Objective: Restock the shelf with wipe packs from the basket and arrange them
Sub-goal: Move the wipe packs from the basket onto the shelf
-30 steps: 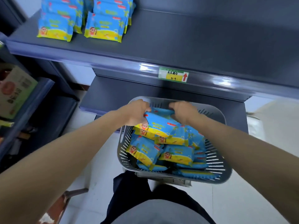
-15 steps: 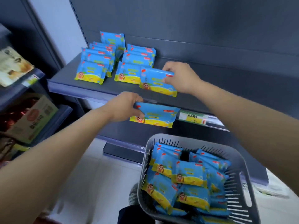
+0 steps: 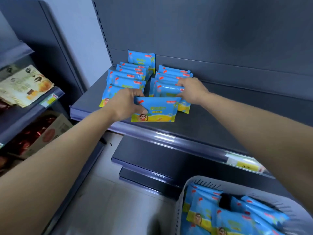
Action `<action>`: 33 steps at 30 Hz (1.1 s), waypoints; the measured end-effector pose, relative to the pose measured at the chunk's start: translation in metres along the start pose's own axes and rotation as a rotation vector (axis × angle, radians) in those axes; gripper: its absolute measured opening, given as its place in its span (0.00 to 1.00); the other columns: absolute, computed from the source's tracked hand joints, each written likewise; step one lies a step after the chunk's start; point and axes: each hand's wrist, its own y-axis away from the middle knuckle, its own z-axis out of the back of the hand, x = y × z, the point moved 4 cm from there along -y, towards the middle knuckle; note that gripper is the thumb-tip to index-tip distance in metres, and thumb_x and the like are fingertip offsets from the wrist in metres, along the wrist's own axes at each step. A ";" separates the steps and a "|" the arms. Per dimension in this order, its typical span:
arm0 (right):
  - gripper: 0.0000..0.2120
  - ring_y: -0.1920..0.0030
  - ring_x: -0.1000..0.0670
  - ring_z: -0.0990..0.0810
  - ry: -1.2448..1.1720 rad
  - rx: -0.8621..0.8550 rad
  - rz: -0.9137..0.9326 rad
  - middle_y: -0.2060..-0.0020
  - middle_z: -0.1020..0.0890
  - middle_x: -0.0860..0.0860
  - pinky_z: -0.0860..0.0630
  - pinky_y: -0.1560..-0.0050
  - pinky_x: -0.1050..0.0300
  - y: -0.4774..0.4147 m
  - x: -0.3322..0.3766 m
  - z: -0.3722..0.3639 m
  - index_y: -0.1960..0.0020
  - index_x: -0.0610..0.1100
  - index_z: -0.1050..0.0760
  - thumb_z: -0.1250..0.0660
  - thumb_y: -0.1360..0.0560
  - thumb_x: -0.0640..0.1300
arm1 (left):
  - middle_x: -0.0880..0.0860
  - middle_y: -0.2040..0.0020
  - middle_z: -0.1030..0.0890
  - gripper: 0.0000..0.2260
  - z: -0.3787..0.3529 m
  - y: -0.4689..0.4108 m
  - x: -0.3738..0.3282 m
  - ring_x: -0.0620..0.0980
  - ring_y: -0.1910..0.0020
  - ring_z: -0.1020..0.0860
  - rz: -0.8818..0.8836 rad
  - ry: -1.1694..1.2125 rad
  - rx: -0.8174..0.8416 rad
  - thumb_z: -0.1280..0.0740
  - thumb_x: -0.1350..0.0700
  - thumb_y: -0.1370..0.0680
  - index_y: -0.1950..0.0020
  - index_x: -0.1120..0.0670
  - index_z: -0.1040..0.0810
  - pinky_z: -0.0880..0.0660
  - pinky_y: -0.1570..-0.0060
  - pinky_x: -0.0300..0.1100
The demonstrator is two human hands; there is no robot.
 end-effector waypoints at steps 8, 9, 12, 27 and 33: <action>0.17 0.63 0.49 0.34 -0.192 -0.063 -0.076 0.63 0.31 0.49 0.38 0.66 0.56 -0.022 -0.019 0.005 0.59 0.45 0.33 0.24 0.35 0.43 | 0.51 0.61 0.26 0.15 -0.021 -0.058 0.008 0.50 0.63 0.29 0.004 -0.050 0.031 0.25 0.62 0.32 0.52 0.54 0.28 0.31 0.66 0.40; 0.16 0.63 0.49 0.34 -0.234 -0.069 -0.076 0.63 0.30 0.50 0.37 0.66 0.56 -0.020 -0.020 0.005 0.58 0.45 0.32 0.23 0.35 0.42 | 0.51 0.59 0.26 0.16 -0.022 -0.062 0.006 0.50 0.62 0.29 -0.006 -0.085 0.022 0.25 0.61 0.32 0.50 0.54 0.28 0.32 0.67 0.38; 0.12 0.58 0.50 0.29 -0.321 -0.093 -0.063 0.58 0.25 0.47 0.31 0.58 0.57 -0.014 -0.027 0.005 0.52 0.40 0.25 0.26 0.31 0.42 | 0.55 0.49 0.26 0.19 -0.030 -0.071 0.000 0.52 0.54 0.26 -0.051 -0.181 -0.007 0.26 0.59 0.31 0.43 0.56 0.27 0.32 0.60 0.39; 0.11 0.44 0.46 0.25 -0.125 -0.288 0.058 0.46 0.23 0.45 0.29 0.43 0.52 0.106 -0.029 0.031 0.42 0.41 0.25 0.37 0.24 0.40 | 0.61 0.38 0.32 0.25 -0.069 -0.008 -0.050 0.62 0.41 0.29 -0.198 -0.450 -0.236 0.29 0.56 0.27 0.34 0.61 0.33 0.31 0.43 0.54; 0.11 0.44 0.44 0.25 -0.052 -0.332 0.091 0.46 0.21 0.44 0.34 0.43 0.58 0.216 -0.055 0.018 0.43 0.39 0.24 0.35 0.25 0.38 | 0.56 0.46 0.27 0.16 -0.136 0.065 -0.096 0.54 0.52 0.26 -0.345 -0.237 -0.122 0.29 0.57 0.28 0.42 0.59 0.26 0.32 0.50 0.44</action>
